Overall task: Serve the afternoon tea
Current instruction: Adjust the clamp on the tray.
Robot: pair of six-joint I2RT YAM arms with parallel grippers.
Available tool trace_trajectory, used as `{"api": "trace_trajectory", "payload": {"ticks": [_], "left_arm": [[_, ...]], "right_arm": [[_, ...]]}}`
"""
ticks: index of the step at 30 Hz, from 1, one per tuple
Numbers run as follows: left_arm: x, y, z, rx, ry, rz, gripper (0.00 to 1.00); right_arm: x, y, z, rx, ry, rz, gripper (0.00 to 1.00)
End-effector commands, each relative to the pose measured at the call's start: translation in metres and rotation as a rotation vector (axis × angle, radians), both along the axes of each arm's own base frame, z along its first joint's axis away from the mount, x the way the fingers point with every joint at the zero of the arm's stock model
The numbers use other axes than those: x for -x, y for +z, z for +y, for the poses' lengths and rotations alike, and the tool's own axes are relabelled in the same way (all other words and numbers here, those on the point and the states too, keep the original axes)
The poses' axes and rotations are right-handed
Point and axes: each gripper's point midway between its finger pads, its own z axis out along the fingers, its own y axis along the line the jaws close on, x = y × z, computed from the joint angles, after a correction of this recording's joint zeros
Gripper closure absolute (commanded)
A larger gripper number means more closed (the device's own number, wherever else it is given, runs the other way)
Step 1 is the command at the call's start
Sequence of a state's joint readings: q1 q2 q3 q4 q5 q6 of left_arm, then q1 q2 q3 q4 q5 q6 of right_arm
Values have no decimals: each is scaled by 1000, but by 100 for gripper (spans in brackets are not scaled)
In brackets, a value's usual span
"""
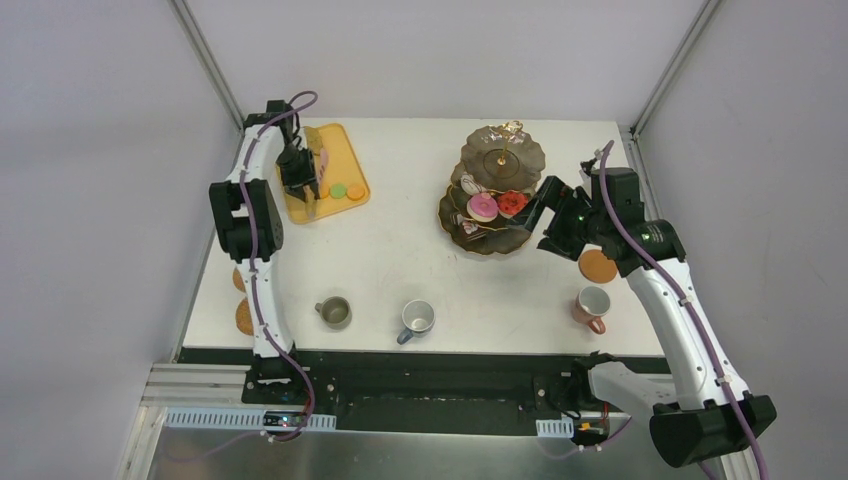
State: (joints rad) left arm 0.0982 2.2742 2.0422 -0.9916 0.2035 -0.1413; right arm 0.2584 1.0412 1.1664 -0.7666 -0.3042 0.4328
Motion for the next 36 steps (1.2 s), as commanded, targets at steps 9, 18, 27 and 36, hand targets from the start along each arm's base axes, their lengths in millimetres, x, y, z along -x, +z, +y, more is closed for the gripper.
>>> {"api": "trace_trajectory", "payload": {"ticks": [9, 18, 27, 36], "left_arm": [[-23, -4, -1, -116, 39, 8, 59], [-37, -7, 0, -121, 85, -14, 59], [-8, -3, -13, -118, 45, -73, 48], [2, 9, -14, -162, 57, -146, 46]], "right_arm": [[-4, 1, 0, -3, -1, -12, 1], [-5, -1, 0, -1, -4, 0, 1], [-6, -4, 1, 0, 2, 3, 1], [-2, -5, 0, -1, 3, 0, 1]]}}
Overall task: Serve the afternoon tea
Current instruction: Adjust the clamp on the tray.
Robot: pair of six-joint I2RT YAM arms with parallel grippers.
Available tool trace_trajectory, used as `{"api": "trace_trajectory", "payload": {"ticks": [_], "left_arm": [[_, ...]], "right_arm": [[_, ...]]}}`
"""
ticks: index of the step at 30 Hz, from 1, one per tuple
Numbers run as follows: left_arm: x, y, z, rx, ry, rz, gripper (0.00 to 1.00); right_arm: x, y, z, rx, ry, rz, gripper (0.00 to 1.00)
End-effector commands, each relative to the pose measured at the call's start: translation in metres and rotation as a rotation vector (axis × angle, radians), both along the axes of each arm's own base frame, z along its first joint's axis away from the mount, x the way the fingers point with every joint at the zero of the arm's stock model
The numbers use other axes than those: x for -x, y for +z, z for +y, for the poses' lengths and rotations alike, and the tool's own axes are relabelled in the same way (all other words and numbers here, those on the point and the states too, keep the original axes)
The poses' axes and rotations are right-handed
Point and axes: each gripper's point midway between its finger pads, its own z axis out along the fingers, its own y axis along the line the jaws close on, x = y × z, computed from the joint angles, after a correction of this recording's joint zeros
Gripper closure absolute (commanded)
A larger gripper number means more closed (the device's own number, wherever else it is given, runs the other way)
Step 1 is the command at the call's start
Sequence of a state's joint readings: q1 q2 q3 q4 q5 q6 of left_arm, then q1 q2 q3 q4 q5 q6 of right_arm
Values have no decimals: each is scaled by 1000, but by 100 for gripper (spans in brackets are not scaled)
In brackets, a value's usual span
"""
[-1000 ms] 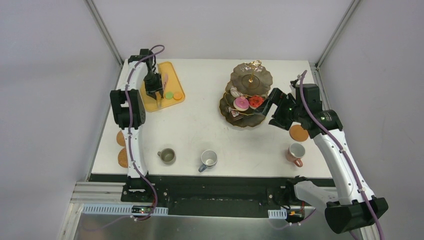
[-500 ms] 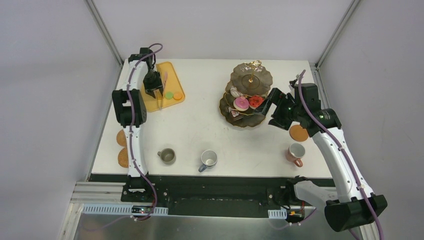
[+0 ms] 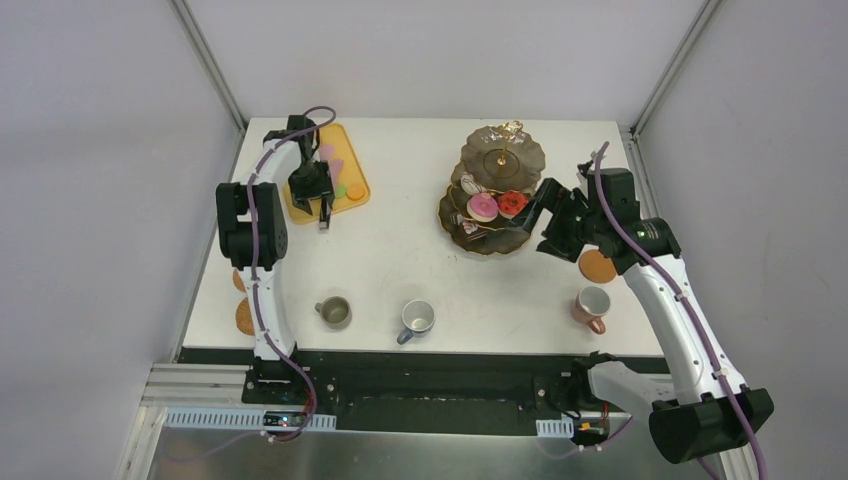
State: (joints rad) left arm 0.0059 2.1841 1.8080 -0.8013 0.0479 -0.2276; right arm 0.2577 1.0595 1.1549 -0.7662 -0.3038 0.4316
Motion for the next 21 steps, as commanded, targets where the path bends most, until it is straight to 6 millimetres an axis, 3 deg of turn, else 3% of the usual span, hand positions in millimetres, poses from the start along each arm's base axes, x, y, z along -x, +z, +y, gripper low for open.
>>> {"api": "trace_trajectory", "payload": {"ticks": [1, 8, 14, 15, 21], "left_arm": [[-9, 35, 5, -34, 24, -123, 46], [-23, 52, -4, 14, -10, -156, 47], [-20, 46, -8, 34, -23, -130, 48], [-18, 44, -20, 38, -48, -125, 48], [-12, 34, -29, 70, -45, -93, 56]], "right_arm": [[0, 4, -1, -9, 2, -27, 1], [0, 6, -1, -10, -1, -32, 1], [0, 7, -1, -10, -3, -38, 1], [-1, 7, -1, -10, -3, -37, 1], [-2, 7, -1, -12, -1, -37, 1]]}}
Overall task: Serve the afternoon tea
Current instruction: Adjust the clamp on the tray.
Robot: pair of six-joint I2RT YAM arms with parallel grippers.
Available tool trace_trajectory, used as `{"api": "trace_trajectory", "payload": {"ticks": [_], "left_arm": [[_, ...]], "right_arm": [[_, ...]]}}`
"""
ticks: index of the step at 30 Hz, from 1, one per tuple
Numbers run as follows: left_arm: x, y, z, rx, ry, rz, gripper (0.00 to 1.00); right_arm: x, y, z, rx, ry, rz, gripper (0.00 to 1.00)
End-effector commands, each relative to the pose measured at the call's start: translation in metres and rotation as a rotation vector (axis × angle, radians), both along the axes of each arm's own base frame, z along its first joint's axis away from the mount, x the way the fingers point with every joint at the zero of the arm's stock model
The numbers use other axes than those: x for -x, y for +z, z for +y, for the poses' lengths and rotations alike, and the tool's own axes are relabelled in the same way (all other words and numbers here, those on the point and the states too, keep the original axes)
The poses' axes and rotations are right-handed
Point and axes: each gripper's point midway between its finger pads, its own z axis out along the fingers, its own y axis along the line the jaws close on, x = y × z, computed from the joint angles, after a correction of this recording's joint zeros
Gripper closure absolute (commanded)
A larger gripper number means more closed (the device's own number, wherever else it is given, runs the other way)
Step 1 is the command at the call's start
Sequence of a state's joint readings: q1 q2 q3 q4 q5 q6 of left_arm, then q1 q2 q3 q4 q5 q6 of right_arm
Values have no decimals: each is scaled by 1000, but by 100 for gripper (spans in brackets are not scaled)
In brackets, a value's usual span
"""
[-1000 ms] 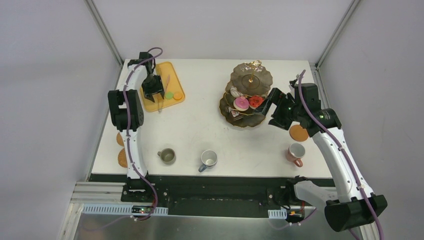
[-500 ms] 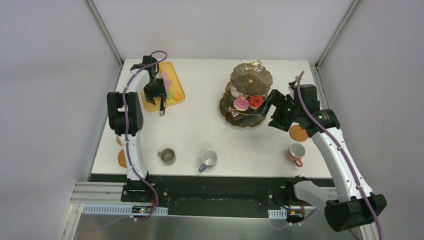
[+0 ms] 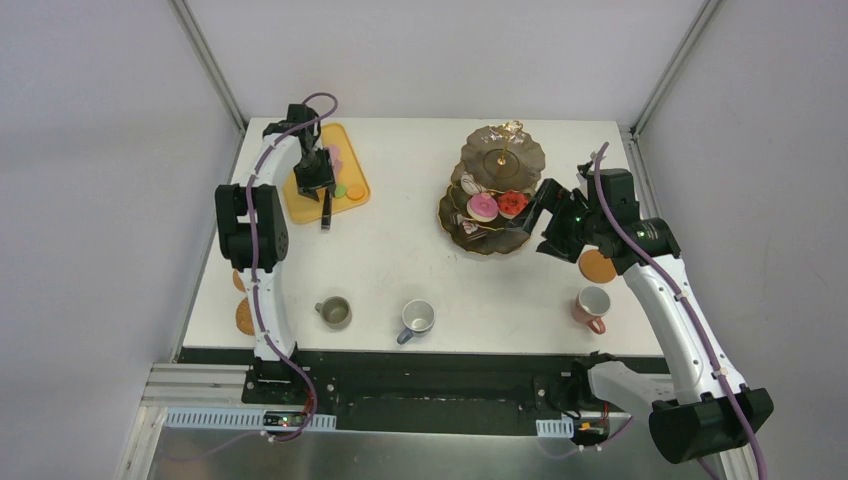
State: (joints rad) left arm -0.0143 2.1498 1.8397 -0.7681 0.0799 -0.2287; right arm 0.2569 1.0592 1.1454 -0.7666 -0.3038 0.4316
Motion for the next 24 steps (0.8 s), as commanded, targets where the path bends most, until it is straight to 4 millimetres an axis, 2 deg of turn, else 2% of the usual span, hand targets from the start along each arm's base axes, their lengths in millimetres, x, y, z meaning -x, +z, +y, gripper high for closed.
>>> {"api": "trace_trajectory", "payload": {"ticks": [1, 9, 11, 15, 18, 24], "left_arm": [[7, 8, -16, 41, -23, 7, 57], [14, 2, -26, -63, -55, 39, 81], [11, 8, -24, -147, -58, 26, 83], [6, 13, -34, -244, -79, 12, 79], [2, 16, -43, -252, -84, -5, 66], [-2, 32, -50, -244, -84, -55, 53]], "right_arm": [[-2, 11, 0, -16, -2, -45, 1], [-1, 11, -1, -15, 0, -50, 1], [-1, 10, 0, -15, 0, -48, 1], [-1, 10, 0, -17, 1, -49, 1], [-1, 10, 0, -18, 5, -49, 1], [0, 11, -1, -12, 4, -54, 1]]}}
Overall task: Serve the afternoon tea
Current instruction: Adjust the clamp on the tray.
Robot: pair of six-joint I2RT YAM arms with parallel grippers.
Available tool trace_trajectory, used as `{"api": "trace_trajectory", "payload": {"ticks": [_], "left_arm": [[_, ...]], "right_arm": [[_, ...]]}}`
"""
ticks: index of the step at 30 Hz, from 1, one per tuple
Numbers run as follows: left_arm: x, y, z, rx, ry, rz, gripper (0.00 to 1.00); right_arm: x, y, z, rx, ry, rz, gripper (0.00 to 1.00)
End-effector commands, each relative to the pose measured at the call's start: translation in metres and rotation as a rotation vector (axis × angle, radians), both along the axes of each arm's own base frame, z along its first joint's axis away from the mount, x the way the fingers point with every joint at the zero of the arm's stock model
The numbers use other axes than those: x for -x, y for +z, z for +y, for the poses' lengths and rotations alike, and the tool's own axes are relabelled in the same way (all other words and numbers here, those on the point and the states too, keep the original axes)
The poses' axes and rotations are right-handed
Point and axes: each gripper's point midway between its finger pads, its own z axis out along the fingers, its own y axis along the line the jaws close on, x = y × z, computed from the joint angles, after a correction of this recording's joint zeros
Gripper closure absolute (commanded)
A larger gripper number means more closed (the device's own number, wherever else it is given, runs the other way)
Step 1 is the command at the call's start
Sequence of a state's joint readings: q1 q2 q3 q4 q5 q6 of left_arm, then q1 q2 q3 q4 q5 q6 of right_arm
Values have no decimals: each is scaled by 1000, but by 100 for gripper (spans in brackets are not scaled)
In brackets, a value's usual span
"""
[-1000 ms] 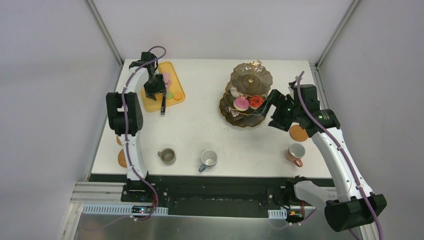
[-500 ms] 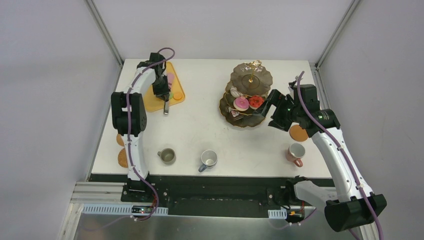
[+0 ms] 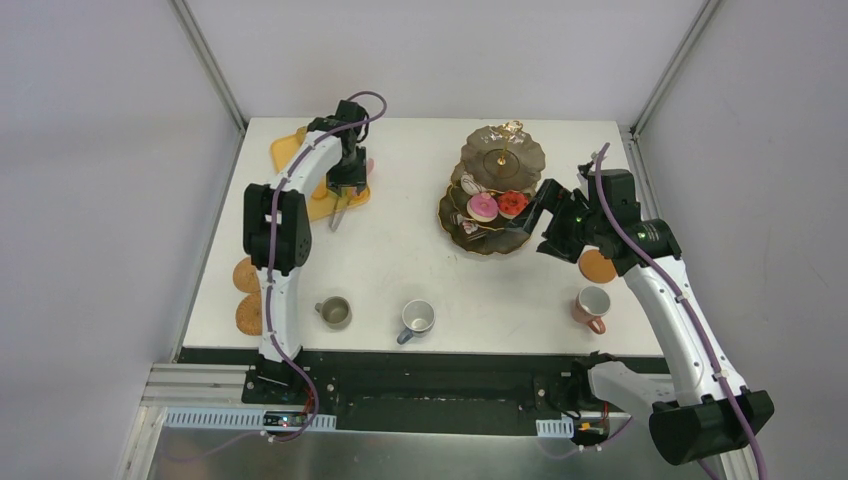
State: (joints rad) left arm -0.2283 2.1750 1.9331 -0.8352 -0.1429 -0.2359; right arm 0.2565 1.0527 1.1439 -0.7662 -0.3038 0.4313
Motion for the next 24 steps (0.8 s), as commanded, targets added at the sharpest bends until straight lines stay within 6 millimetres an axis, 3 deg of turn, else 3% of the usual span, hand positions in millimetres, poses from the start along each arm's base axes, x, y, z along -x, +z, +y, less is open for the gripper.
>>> {"api": "trace_trajectory", "payload": {"ticks": [1, 4, 6, 10, 20, 24], "left_arm": [[-1, 18, 13, -38, 31, -40, 50], [3, 19, 10, -18, -32, -77, 31], [6, 18, 14, -18, -59, -100, 27], [7, 3, 23, 2, -62, -69, 28], [-5, -13, 27, 1, -64, -43, 46], [-5, -18, 22, 22, -70, -27, 44]], "right_arm": [[-1, 9, -1, -9, 5, -49, 1], [-1, 9, -2, -4, 4, -50, 1], [-2, 8, -1, -4, 4, -49, 1], [-1, 8, -1, -6, 5, -44, 1], [-1, 9, -1, -12, -2, -35, 1], [0, 9, -2, -11, -8, -36, 1]]}}
